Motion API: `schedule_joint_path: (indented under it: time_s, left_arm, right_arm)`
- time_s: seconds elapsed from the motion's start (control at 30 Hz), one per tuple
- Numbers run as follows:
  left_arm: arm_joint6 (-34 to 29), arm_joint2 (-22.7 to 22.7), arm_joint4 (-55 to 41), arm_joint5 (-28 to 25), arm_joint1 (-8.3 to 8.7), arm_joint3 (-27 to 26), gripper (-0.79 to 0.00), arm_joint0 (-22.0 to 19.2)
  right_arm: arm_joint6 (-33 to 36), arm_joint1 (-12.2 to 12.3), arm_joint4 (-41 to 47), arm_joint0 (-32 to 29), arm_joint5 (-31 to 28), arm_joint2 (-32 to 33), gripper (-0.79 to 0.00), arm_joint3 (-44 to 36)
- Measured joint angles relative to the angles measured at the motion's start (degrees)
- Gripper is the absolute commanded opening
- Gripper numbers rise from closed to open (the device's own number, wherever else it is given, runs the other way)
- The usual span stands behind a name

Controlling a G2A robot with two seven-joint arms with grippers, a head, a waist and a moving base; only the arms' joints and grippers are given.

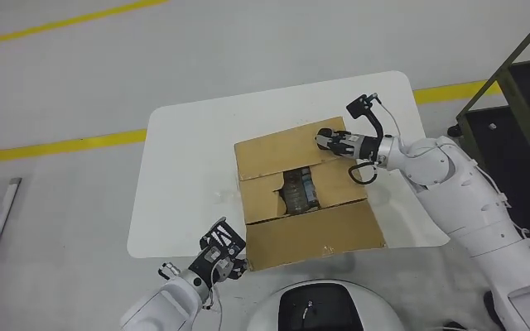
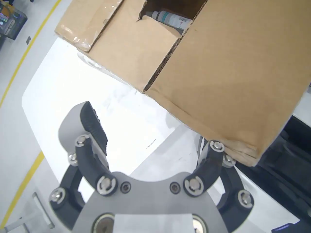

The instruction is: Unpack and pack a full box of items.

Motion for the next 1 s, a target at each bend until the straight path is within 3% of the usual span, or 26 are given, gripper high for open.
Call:
schedule_joint_path:
  time_s: [0.2, 0.37, 0.67, 1.0]
  left_arm:
    - [1.1, 1.3, 1.0, -2.0, 0.28, 1.2, 0.0, -3.8]
    - [2.2, 2.4, 2.0, 0.1, 0.26, 2.5, 0.0, -8.5]
    - [2.4, 6.0, 3.4, 9.4, -0.41, 7.3, 0.0, -16.8]
    - [-2.9, 13.1, 5.6, 19.7, -1.69, 12.5, 0.0, -23.2]
  right_arm:
    - [0.2, 0.0, 0.6, -0.1, 0.0, 0.1, -0.785, -0.1]
    - [0.2, 0.0, 1.4, -0.1, 0.1, 0.1, -0.785, -0.1]
    - [-0.9, 0.2, 2.6, 0.6, 1.7, 1.9, -0.785, -0.4]
    - [-10.7, 1.2, -6.3, 0.2, 6.0, 6.4, -0.785, -3.9]
